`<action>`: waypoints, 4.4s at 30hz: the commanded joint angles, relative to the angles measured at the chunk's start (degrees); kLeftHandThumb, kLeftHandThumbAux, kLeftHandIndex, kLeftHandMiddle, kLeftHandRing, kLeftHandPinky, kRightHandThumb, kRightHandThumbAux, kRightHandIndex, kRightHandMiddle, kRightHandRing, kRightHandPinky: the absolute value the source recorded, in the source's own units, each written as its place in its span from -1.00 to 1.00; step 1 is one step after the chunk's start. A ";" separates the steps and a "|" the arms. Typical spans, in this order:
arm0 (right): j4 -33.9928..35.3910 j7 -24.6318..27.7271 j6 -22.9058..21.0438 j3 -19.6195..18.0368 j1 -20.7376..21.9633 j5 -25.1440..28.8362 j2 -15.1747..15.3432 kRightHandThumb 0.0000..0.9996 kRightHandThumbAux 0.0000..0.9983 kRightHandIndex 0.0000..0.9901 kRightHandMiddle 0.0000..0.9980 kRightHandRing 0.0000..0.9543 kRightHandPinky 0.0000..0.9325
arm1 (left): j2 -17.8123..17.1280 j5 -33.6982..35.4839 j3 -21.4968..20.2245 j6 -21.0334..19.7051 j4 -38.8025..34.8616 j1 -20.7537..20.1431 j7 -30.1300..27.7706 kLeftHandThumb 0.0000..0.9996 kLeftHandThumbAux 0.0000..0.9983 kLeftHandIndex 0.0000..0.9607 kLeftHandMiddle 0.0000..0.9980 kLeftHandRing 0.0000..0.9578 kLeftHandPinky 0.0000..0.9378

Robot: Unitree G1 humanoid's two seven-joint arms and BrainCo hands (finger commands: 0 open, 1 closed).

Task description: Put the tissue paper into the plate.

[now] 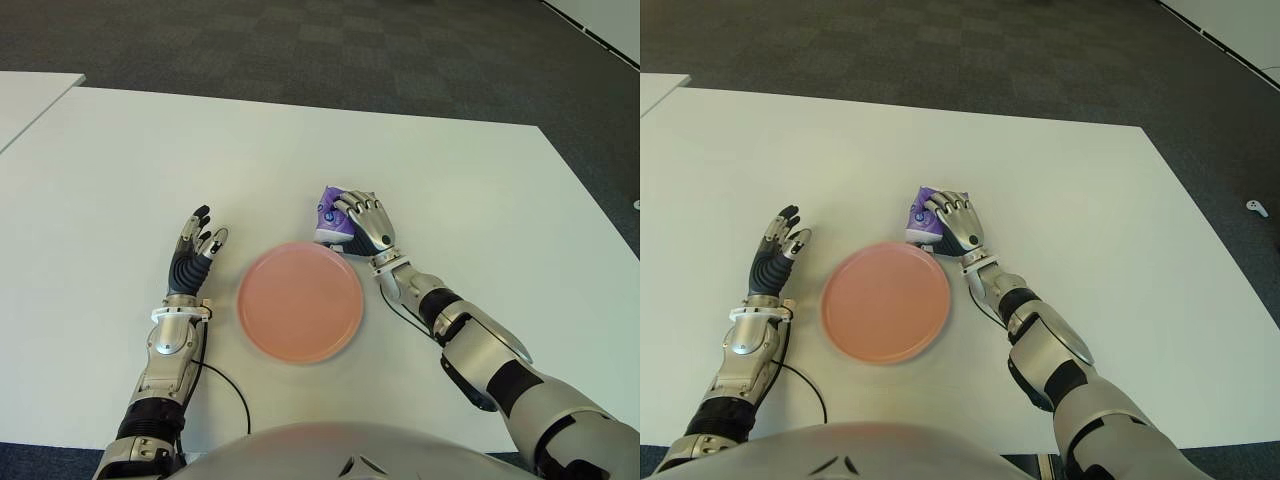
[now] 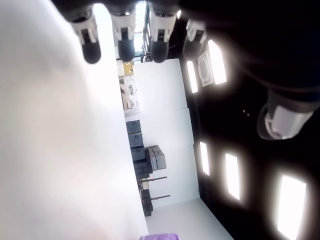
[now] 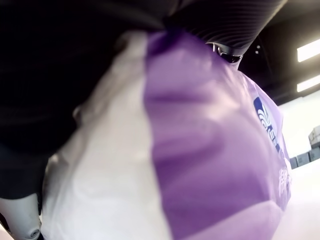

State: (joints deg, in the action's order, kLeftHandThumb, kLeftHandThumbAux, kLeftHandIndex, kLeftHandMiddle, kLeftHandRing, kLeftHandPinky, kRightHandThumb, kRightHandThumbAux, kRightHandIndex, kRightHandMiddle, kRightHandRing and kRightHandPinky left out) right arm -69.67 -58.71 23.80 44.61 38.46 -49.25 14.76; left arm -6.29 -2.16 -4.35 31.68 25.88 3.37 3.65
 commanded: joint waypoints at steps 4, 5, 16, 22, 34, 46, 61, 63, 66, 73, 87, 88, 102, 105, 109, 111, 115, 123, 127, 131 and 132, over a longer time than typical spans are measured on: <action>-2.96 1.97 0.71 0.56 -4.78 -0.92 0.40 0.50 0.42 -0.11 0.84 0.87 0.88 | 0.85 0.10 0.15 -1.44 3.47 2.39 -0.47 -1.00 -0.15 -1.00 -1.00 -1.00 -1.00; -2.95 2.06 0.94 0.38 -4.78 -0.78 0.42 0.50 0.42 -0.11 0.84 0.87 0.88 | 0.86 0.15 0.16 -1.51 3.48 2.36 -0.53 -1.00 -0.15 -1.00 -1.00 -1.00 -1.00; -3.06 1.62 2.18 -0.53 -4.66 -0.72 0.55 0.50 0.42 -0.11 0.87 0.90 0.90 | 0.91 0.20 0.34 -2.13 3.17 2.27 -0.61 -1.00 -0.16 -1.00 -1.00 -1.00 -1.00; -2.51 2.63 3.95 -1.79 -4.29 0.25 1.49 0.49 0.42 -0.11 0.90 0.90 0.90 | 0.95 0.38 0.35 -2.09 3.08 2.32 -0.71 -1.00 -0.16 -1.00 -1.00 -1.00 -1.00; 2.53 9.69 8.33 -11.66 3.15 7.54 6.82 0.49 0.42 -0.11 0.88 0.89 0.88 | 1.53 0.80 0.24 -2.47 1.50 2.64 -0.54 -1.00 -0.17 -1.00 -1.00 -1.00 -1.00; 26.66 11.34 4.47 -18.83 1.88 5.93 12.50 0.50 0.41 -0.11 0.80 0.85 0.83 | 0.85 -0.12 -0.64 -1.03 4.16 1.83 0.32 -1.00 -0.13 -1.00 -1.00 -1.00 -1.00; 40.52 20.61 -0.93 -25.04 3.86 6.56 11.50 0.50 0.41 -0.11 0.73 0.81 0.81 | 0.41 0.20 -1.22 1.06 7.60 0.52 -0.55 -1.00 -0.11 -1.00 -1.00 -1.00 -1.00; 41.13 20.78 -0.95 -25.39 3.75 6.21 11.35 0.50 0.41 -0.11 0.73 0.81 0.82 | 0.38 0.15 -1.24 1.06 7.72 0.47 -0.49 -1.00 -0.11 -1.00 -1.00 -1.00 -1.00; 43.00 21.20 -0.81 -25.40 3.01 5.57 10.78 0.50 0.41 -0.11 0.73 0.82 0.83 | 0.36 0.03 -1.32 1.09 7.89 0.38 -0.23 -1.00 -0.11 -1.00 -1.00 -1.00 -1.00; 49.69 19.78 -1.57 -23.40 -1.64 1.79 7.45 0.50 0.41 -0.11 0.73 0.81 0.81 | 0.33 -0.40 -1.34 1.30 8.03 0.30 0.32 -1.00 -0.12 -1.00 -1.00 -1.00 -1.00; 65.24 31.83 5.82 -21.55 -11.02 1.69 9.17 0.50 0.41 -0.11 0.72 0.81 0.81 | 0.72 -1.00 -0.86 1.70 6.95 0.82 0.90 -1.00 -0.15 -1.00 -1.00 -1.00 -1.00; 64.68 32.68 7.05 -21.35 -11.05 2.17 9.48 0.50 0.41 -0.11 0.72 0.80 0.81 | 0.73 -0.97 -0.79 1.62 6.75 0.96 0.81 -1.00 -0.15 -1.00 -1.00 -1.00 -1.00; 63.86 42.88 13.54 -21.86 -16.28 7.36 11.64 0.50 0.41 -0.10 0.66 0.76 0.81 | 0.81 -1.05 -0.52 0.88 5.49 1.81 0.58 -1.00 -0.13 -1.00 -1.00 -1.00 -1.00; 63.05 44.78 13.34 -22.50 -16.22 8.30 11.64 0.50 0.41 -0.11 0.67 0.77 0.82 | 0.82 -1.03 -0.56 0.90 5.63 1.70 0.58 -1.00 -0.14 -1.00 -1.00 -1.00 -1.00; 59.44 43.53 12.56 -23.78 -13.87 6.50 11.11 0.50 0.41 -0.11 0.68 0.77 0.82 | 0.80 -1.08 -0.47 1.14 5.99 1.57 0.43 -1.00 -0.13 -1.00 -1.00 -1.00 -1.00; 58.49 42.02 11.82 -24.33 -13.33 4.86 10.72 0.50 0.41 -0.11 0.68 0.77 0.82 | 0.77 -0.96 -0.41 1.15 6.11 1.52 0.15 -1.00 -0.13 -1.00 -1.00 -1.00 -1.00; 53.65 35.40 9.19 -26.27 -10.92 2.52 9.04 0.50 0.41 -0.11 0.65 0.73 0.76 | 0.69 -0.50 -0.32 1.03 6.30 1.46 -0.58 -1.00 -0.13 -1.00 -1.00 -1.00 -1.00; 40.85 25.22 -1.51 -28.01 -5.12 0.43 4.42 -0.02 0.02 -0.69 -0.58 -0.61 -0.63 | 0.82 -0.32 -0.52 1.35 6.66 1.21 -0.92 -1.00 -0.15 -1.00 -1.00 -1.00 -1.00; 38.78 23.85 -5.83 -27.60 -3.75 0.04 3.64 -0.29 -0.25 -0.94 -0.91 -0.92 -0.92 | 0.95 -0.32 -0.48 1.22 6.42 1.32 -0.90 -1.00 -0.16 -1.00 -1.00 -1.00 -1.00; 35.15 20.79 -10.05 -27.45 -1.64 -0.58 2.46 -0.43 -0.40 -0.98 -0.98 -0.98 -0.98 | 0.84 -0.62 -0.54 0.84 5.84 1.70 -0.58 -1.00 -0.16 -1.00 -1.00 -1.00 -1.00; 34.90 20.25 -10.65 -27.38 -1.52 -0.62 2.25 -0.45 -0.42 -0.99 -0.99 -0.99 -0.99 | 0.82 -0.64 -0.57 0.82 5.82 1.72 -0.54 -1.00 -0.16 -1.00 -1.00 -1.00 -1.00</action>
State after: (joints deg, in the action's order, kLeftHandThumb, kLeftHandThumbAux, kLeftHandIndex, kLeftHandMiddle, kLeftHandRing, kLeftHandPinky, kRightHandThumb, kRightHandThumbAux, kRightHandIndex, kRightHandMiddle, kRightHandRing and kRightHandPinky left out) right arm -32.55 -36.56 15.86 17.03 35.55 -49.40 17.82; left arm -6.14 -2.12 -5.54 33.23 28.60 1.17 3.25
